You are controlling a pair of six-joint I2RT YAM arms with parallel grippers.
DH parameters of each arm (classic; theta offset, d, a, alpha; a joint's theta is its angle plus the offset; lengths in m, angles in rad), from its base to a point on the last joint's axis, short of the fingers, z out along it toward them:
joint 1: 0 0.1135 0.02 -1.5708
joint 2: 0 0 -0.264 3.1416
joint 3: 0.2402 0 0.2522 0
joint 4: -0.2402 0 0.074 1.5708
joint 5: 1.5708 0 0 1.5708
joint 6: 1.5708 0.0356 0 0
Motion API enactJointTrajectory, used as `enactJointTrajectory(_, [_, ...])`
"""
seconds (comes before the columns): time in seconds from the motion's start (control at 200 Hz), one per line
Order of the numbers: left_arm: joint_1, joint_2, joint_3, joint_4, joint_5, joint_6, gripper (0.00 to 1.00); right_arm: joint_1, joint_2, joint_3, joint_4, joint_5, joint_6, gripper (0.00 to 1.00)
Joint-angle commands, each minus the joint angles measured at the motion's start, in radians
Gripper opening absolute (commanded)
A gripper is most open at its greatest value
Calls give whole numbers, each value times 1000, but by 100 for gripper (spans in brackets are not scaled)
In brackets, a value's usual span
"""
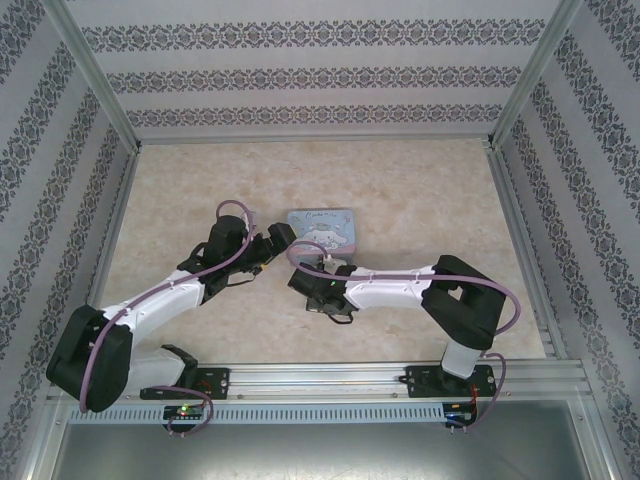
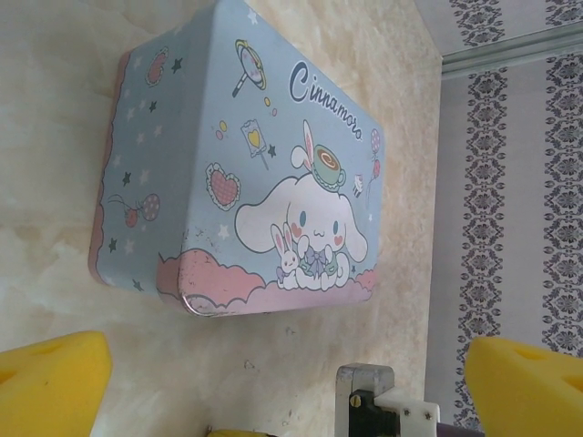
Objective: Unlock the padlock with the key
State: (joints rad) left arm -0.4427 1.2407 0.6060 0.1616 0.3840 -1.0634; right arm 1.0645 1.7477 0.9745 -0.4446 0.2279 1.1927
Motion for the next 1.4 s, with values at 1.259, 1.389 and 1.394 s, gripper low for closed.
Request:
enactJointTrajectory(1.259, [7, 16, -54, 35, 62, -50, 99, -29, -124, -74, -66, -39, 220, 55])
enactJointTrajectory(1.389, [7, 16, -54, 38, 57, -48, 99, -14, -103, -68, -56, -52, 324, 56])
enactJointTrajectory(1.394, [7, 16, -53, 38, 56, -48, 99, -14, -103, -67, -56, -53, 328, 56])
